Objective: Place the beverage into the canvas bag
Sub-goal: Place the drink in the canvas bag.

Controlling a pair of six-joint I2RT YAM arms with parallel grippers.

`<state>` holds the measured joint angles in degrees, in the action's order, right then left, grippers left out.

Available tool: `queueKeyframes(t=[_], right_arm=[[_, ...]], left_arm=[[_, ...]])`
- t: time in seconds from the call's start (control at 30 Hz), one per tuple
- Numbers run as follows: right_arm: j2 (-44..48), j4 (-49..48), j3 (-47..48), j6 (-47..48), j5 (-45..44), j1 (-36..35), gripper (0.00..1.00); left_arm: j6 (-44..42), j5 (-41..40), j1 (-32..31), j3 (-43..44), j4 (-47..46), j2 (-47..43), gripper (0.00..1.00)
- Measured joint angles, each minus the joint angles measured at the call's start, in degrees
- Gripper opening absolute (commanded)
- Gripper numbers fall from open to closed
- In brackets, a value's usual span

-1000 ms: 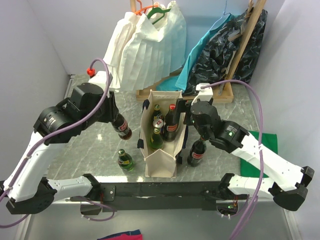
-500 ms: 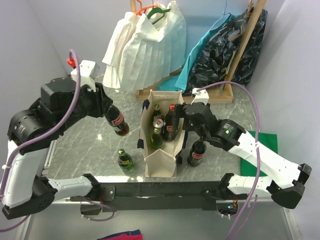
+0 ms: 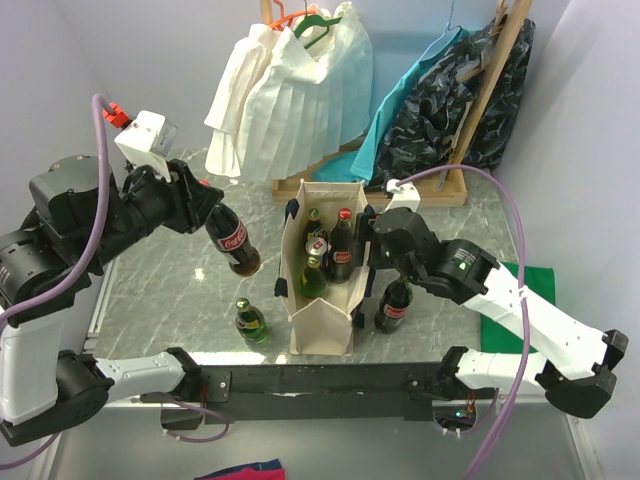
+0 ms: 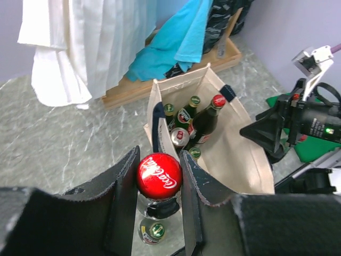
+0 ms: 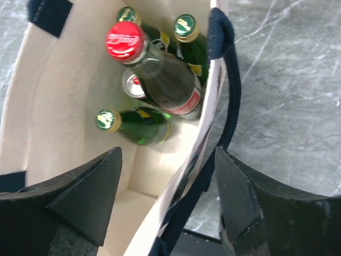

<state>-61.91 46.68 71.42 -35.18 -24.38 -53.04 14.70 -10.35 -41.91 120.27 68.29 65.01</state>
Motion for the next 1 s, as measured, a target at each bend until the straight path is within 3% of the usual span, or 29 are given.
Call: queueKeyframes(t=[0.33, 0.63, 1.0], right_arm=[[-3.3, 6.9, 5.4, -3.5, -3.2, -2.4, 0.67], [-4.0, 9.6, 5.4, -5.7, -3.3, -3.0, 0.52], [-4.6, 11.5, 5.0, -8.0, -3.1, -6.1, 0.52]], left_arm=[[-0.3, 5.3, 0.0, 1.6, -1.7, 1.3, 0.01], [-0.5, 9.4, 0.0, 3.3, -5.7, 3.3, 0.01], [-0.7, 14.2, 0.0, 1.7, -11.0, 5.6, 0.01]])
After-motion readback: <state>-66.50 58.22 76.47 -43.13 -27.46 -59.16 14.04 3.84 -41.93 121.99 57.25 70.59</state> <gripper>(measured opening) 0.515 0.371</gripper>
